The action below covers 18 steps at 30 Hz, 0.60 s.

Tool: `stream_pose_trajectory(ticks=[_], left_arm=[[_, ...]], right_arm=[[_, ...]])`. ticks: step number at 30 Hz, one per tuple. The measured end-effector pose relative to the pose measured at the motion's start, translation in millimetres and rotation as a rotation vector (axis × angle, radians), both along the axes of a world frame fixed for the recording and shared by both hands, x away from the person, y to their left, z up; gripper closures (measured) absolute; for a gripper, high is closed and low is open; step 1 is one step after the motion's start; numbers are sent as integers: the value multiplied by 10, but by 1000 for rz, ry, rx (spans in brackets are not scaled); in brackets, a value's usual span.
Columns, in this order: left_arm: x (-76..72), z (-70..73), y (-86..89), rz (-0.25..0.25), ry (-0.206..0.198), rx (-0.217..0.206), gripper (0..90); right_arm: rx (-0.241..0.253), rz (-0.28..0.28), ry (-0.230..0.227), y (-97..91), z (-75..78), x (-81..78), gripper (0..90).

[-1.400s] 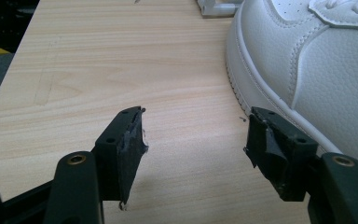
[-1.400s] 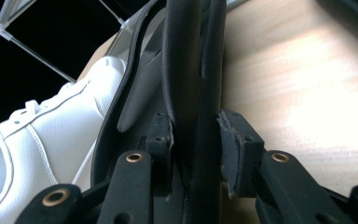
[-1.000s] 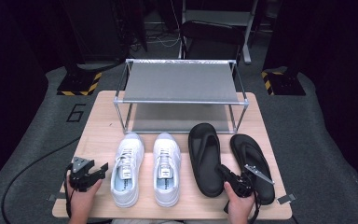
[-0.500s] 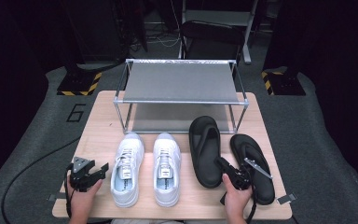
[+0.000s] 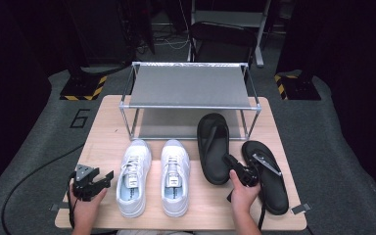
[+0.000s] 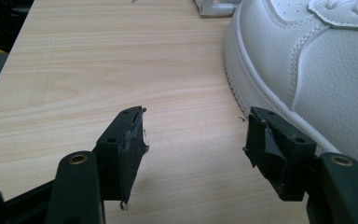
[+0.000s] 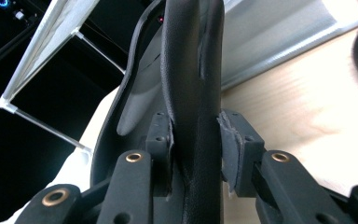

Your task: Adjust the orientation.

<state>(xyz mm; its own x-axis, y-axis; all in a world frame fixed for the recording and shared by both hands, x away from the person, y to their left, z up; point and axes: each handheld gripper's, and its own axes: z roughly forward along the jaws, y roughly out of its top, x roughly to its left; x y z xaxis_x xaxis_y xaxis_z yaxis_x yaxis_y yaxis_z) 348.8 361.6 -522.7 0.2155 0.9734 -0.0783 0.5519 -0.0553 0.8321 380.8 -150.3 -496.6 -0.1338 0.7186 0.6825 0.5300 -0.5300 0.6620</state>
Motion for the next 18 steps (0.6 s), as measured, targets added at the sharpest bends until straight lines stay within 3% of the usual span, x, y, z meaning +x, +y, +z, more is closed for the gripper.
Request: stream_pose_trajectory(ticks=[2,7,8,12,15,18], left_arm=[[1,0,4,2,-3,-1,366],[1,0,9,5,-6,-5,367],[2,-1,10,5,-6,-7,367],[4,-2,16,4,-4,-7,367],[6,-4,20,6,-7,-9,367],[5,-4,23,8,-7,-12,367]], right_arm=[[30,-1,4,35,2,85,662],[23,9,14,89,20,200,663],[48,9,27,105,32,254,662],[23,9,25,130,61,336,663],[52,7,34,145,85,407,663],[50,-10,30,173,116,465,663]])
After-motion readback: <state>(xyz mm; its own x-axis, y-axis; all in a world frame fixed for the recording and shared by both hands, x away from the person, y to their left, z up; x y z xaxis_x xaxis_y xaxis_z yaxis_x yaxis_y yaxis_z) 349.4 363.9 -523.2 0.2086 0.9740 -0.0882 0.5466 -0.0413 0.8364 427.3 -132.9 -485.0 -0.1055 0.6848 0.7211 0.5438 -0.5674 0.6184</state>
